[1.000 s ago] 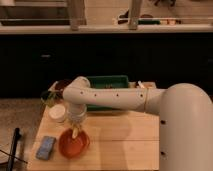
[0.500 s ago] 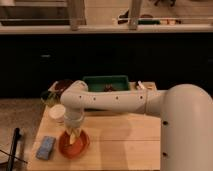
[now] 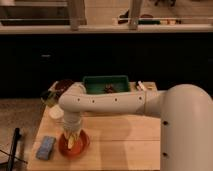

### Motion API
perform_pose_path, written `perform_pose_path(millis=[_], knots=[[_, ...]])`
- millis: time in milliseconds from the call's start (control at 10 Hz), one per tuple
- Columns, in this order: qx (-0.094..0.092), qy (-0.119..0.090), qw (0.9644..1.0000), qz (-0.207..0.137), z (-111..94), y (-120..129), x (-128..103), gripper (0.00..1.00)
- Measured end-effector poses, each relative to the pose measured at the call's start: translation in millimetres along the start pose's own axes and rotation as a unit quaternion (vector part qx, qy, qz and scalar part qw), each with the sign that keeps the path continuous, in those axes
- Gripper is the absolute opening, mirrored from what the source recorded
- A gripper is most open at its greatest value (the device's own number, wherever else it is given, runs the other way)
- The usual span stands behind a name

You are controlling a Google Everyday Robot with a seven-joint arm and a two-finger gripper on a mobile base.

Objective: Place banana in red bowl

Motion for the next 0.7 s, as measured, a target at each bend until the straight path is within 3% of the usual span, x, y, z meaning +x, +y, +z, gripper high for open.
perform_pose_path(millis=[200, 700], knots=[[-0.001, -0.001, 1.0000, 0.002, 0.9, 2.3, -1.6, 0.80], [-0.002, 0.002, 0.9999, 0.016, -3.8, 8.5, 6.9, 0.80]])
